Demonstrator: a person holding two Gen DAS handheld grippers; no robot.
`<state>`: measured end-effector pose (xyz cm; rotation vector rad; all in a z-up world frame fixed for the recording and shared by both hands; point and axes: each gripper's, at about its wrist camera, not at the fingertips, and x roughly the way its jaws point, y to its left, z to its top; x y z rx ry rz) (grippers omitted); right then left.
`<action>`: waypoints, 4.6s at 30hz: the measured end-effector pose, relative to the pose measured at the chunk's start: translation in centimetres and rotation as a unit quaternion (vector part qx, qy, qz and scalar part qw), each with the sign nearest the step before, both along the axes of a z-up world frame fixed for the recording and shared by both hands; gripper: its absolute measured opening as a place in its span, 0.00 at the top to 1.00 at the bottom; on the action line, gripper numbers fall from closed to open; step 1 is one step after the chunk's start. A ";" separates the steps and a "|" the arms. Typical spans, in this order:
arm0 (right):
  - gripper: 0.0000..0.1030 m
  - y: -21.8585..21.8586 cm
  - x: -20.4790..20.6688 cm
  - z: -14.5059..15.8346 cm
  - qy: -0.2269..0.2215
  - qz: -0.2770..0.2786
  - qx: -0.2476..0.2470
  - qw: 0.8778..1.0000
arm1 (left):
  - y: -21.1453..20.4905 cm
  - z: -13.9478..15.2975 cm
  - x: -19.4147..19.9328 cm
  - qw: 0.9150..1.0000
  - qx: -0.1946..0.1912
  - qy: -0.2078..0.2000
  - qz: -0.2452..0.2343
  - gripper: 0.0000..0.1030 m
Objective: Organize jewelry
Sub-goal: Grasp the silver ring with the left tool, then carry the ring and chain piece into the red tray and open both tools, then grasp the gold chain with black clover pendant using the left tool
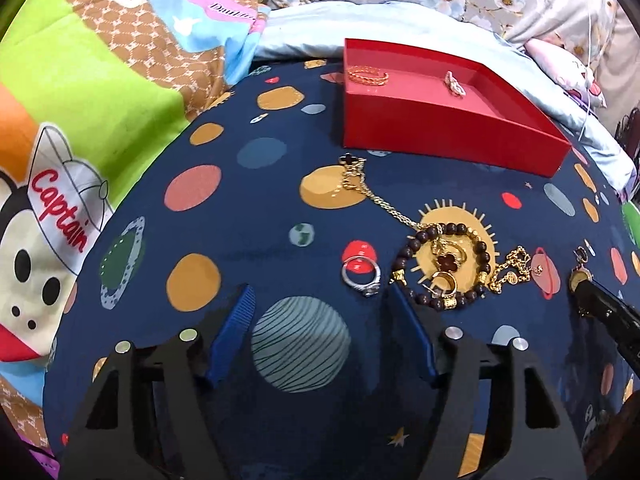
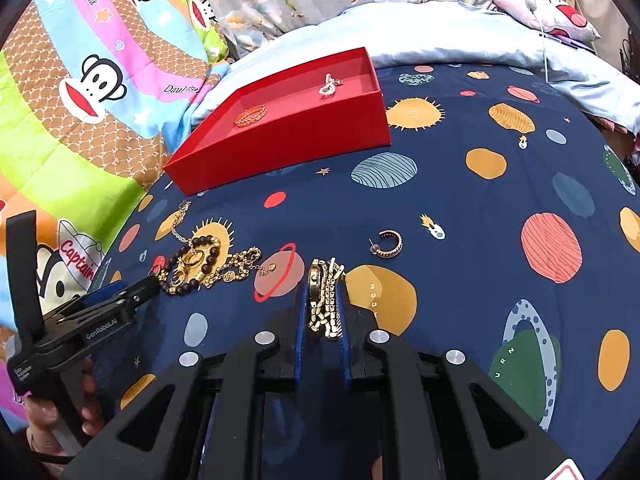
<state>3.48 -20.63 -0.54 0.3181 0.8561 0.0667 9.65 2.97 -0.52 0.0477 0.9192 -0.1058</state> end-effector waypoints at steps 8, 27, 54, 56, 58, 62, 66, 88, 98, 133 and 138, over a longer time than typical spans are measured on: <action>0.88 0.1 0.1 -0.1 0.001 0.002 -0.002 1.000 | -1.0 0.2 0.2 1.000 0.002 -0.009 -0.012 0.68; 0.88 0.0 -0.7 1.3 -0.013 0.007 0.007 1.000 | -0.5 4.2 -1.4 0.998 -0.048 -0.024 -0.033 0.82; 0.88 -2.6 17.4 6.2 -0.065 0.017 -0.001 0.998 | -7.4 8.3 16.0 0.994 -0.046 -0.078 -0.068 0.82; 0.88 -2.5 18.3 5.6 -0.058 0.018 -0.004 0.998 | -7.6 7.4 17.0 0.994 -0.048 -0.069 -0.067 0.82; 0.88 -2.4 19.1 5.0 -0.052 0.018 -0.008 0.998 | -7.7 6.7 17.9 0.995 -0.045 -0.063 -0.061 0.82; 0.88 -2.4 20.2 3.9 -0.041 0.018 -0.009 0.999 | -7.9 5.5 19.1 0.996 -0.040 -0.052 -0.060 0.82; 0.87 -2.7 20.8 3.6 -0.043 0.009 -0.017 0.999 | -8.2 4.9 19.8 0.996 -0.032 -0.051 -0.062 0.81; 0.57 -1.2 5.7 7.2 -0.085 0.014 -0.040 0.995 | 0.3 6.9 7.8 0.997 -0.018 -0.078 0.007 0.20; 0.57 0.2 -0.4 1.0 -0.005 0.018 -0.026 0.999 | 0.4 1.9 5.1 0.999 -0.039 -0.015 0.024 0.20; 0.56 -0.2 -0.4 0.4 -0.004 0.009 -0.023 1.000 | 1.2 3.8 1.2 0.997 -0.069 -0.029 0.003 0.98; 0.56 0.1 -0.6 0.5 -0.007 0.008 -0.024 1.000 | 2.5 6.1 -0.3 0.996 -0.075 -0.050 0.001 0.98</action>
